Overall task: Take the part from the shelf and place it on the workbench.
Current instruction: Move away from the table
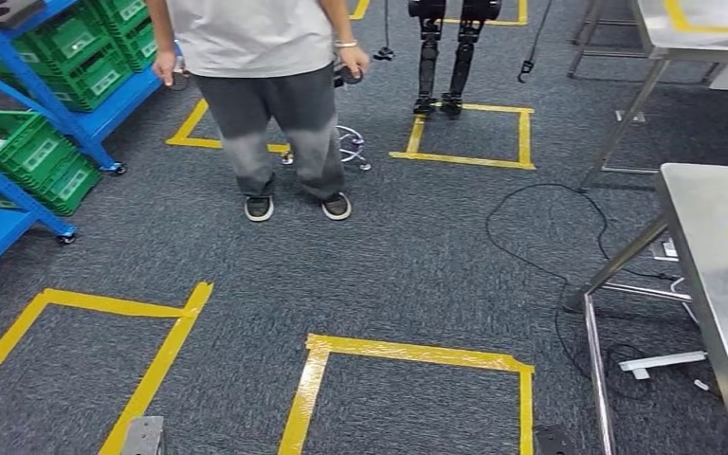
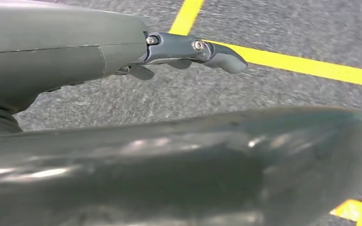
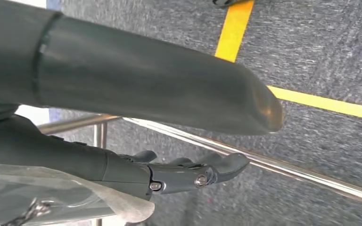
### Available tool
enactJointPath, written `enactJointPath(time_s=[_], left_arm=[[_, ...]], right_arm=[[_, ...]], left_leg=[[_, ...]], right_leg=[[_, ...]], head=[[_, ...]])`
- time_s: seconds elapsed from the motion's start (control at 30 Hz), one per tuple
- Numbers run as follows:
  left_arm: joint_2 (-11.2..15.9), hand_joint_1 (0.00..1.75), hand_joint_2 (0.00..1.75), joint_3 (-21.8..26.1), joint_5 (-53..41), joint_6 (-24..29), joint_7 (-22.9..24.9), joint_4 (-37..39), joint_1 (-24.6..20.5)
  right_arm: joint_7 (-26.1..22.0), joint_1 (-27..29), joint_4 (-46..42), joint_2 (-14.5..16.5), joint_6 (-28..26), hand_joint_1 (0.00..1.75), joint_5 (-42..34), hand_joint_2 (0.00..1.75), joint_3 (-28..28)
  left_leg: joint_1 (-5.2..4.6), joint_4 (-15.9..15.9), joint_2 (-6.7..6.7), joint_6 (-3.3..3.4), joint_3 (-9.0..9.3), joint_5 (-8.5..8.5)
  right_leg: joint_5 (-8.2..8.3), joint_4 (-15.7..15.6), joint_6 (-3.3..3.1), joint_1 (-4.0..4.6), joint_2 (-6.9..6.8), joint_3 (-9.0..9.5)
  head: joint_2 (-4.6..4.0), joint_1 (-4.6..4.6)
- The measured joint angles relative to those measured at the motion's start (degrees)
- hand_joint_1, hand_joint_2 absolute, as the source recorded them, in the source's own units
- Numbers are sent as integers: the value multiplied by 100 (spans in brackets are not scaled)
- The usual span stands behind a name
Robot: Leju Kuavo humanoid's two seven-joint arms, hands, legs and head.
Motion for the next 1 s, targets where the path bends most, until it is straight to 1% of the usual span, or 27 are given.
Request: enactJointPath(time_s=[0.03, 0.07, 0.1, 0.13, 0.17, 0.2, 0.23, 0.27, 0.3, 0.37, 0.43, 0.47, 0.5, 0.53, 0.57, 0.6, 0.63, 0.67, 0.7, 0.73, 0.77, 0.8, 0.87, 0.9, 0.93, 0.97, 1.0], left_arm=[[-3, 0, 0, -5, 2, -3, -6, 0, 8], [-3, 0, 0, -6, 4, -8, -7, 0, 14], [-4, 0, 0, -6, 6, -22, -7, 0, 15], [-4, 0, 0, -7, 6, -39, -4, 0, 4], [-7, 0, 0, -7, 7, -57, -2, 0, -16], [-10, 0, 0, -8, 8, -75, 1, 0, -33], [-13, 0, 0, -8, 9, -85, 4, 1, -43], [-15, 0, 0, -8, 10, -91, 5, 1, -43], [-15, 0, 0, -8, 12, -95, 6, 2, -31], [-15, 0, 0, -7, 11, -105, 13, 2, -37], [-27, 0, 0, -10, 0, -150, 58, 2, -82], [-41, 0, 0, -14, -1, -179, 89, 2, -102], [-56, 0, 0, -17, 2, -205, 111, 2, -110], [-75, 0, 0, -19, 16, -220, 113, 2, -115], [-92, 0, 0, -17, 41, -232, 91, 2, -120], [-113, 0, 0, -15, 78, -238, 46, 1, -129], [-137, 0, 0, -10, 127, -240, -5, 1, -143], [-159, 0, 0, -2, 175, -236, -61, 0, -161], [-179, 0, 0, 8, 211, -224, -109, 0, -176], [-193, 0, 0, 18, 231, -212, -146, 0, -183], [-200, 0, 0, 25, 238, -202, -173, 1, -179], [-201, 0, 0, 30, 240, -196, -188, 1, -167], [-198, 0, 0, 33, 216, -187, -199, 1, -161], [-194, 0, 0, 33, 185, -177, -205, 1, -176], [-187, 0, 0, 33, 153, -164, -221, 0, -197], [-178, 0, 0, 33, 131, -156, -255, 0, -214], [-166, 0, 0, 33, 140, -161, -316, 0, -220]], right_arm=[[-5, 1, -2, -8, -8, 0, -7, 0, -3], [-21, -1, -3, -14, -10, 0, -19, 0, -5], [-44, -4, -5, -19, -9, 0, -42, 0, -7], [-68, -8, -7, -23, -4, 0, -73, 0, -9], [-90, -12, -7, -32, 8, 0, -102, 0, -13], [-105, -20, -8, -40, 20, 0, -126, 0, -20], [-113, -34, -8, -48, 30, 0, -139, 0, -27], [-116, -56, -8, -55, 37, 0, -148, 0, -35], [-117, -80, -8, -59, 39, 0, -156, 0, -41], [-126, -117, -10, -80, 34, 0, -189, 0, -48], [-149, -121, -13, -102, 29, 0, -276, 0, -66], [-171, -119, -13, -106, 27, 0, -346, 0, -92], [-215, -122, -15, -111, 22, 0, -432, 0, -131], [-278, -133, -19, -117, 14, 0, -528, 0, -184], [-349, -149, -27, -125, 3, 0, -610, 0, -242], [-422, -168, -37, -135, -13, 0, -677, 0, -300], [-476, -186, -45, -144, -33, 0, -716, 0, -351], [-511, -203, -51, -151, -59, 0, -730, 0, -392], [-529, -217, -56, -154, -83, 0, -731, 0, -420], [-535, -229, -59, -155, -102, 0, -729, 0, -440], [-538, -239, -61, -155, -113, 0, -728, 0, -456], [-538, -247, -63, -155, -115, 0, -728, 0, -467], [-537, -251, -67, -161, -114, 0, -717, 0, -490], [-530, -245, -68, -167, -113, 0, -695, 0, -498], [-520, -236, -69, -176, -112, 0, -664, 0, -504], [-511, -229, -69, -187, -112, 0, -635, 0, -507], [-510, -227, -69, -198, -111, 0, -613, 0, -507]], left_leg=[[15, -62, 26, -8, 23, 107], [25, -334, 69, -7, 150, 304], [24, -723, 168, 7, 334, 517], [-6, -1068, 306, 27, 502, 645], [-39, -1330, 424, 58, 626, 717], [-74, -1467, 500, 88, 683, 719], [-109, -1493, 502, 118, 689, 686], [-113, -1514, 441, 155, 688, 684], [-107, -1546, 379, 188, 706, 691], [-78, -1612, 251, 266, 758, 711], [-65, -1632, 104, 319, 778, 718], [-68, -1630, 21, 331, 779, 717], [-71, -1629, -68, 337, 787, 713], [-73, -1626, -160, 338, 798, 709], [-72, -1621, -252, 335, 812, 702], [-67, -1611, -343, 325, 827, 690], [-70, -1592, -424, 305, 831, 673], [-68, -1565, -501, 281, 818, 656], [-65, -1545, -566, 251, 796, 648], [-60, -1533, -627, 220, 772, 650], [-47, -1531, -686, 196, 749, 658], [-46, -1518, -666, 169, 737, 653], [-58, -1307, -395, 108, 644, 518], [-55, -1035, -206, 74, 525, 368], [-42, -680, -72, 44, 355, 194], [-22, -305, -15, 21, 168, 44], [-6, -38, 4, 7, 32, -25]], right_leg=[[-19, 0, 4, 0, -74, 21], [-40, 0, 13, 0, -140, 49], [-64, -1, 27, 0, -202, 81], [-90, 1, 53, 10, -261, 111], [-114, 0, 86, 21, -322, 134], [-134, -4, 120, 30, -384, 151], [-147, -11, 155, 36, -447, 168], [-157, -24, 189, 31, -507, 194], [-185, -22, 219, 18, -502, 210], [-369, 240, 256, 1, -232, 106], [-696, 974, 255, 0, 110, -281], [-815, 1366, 254, 5, 174, -507], [-823, 1607, 251, 11, 199, -678], [-712, 1636, 247, 15, 212, -757], [-489, 1426, 240, 16, 236, -723], [-215, 1054, 232, 12, 304, -606], [-19, 673, 225, 1, 439, -465], [94, 358, 216, -10, 559, -324], [125, 169, 206, -17, 650, -234], [95, 105, 190, -16, 685, -190], [89, 77, 172, -12, 639, -160], [94, 63, 148, -16, 580, -151], [90, 39, 89, -26, 438, -113], [80, 29, 60, -26, 349, -91], [64, 28, 39, -16, 260, -75], [46, 29, 26, -7, 164, -61], [29, 29, 21, -3, 74, -46]], head=[[0, 0], [0, -2], [0, -2], [0, -4], [0, -6], [0, -5], [0, -4], [0, -5], [0, -2], [0, 19], [0, 46], [0, 52], [0, 51], [0, 51], [0, 53], [0, 53], [0, 55], [0, 53], [0, 53], [0, 52], [0, 49], [0, 50], [0, 15], [0, -2], [0, -20], [0, -24], [0, -24]])
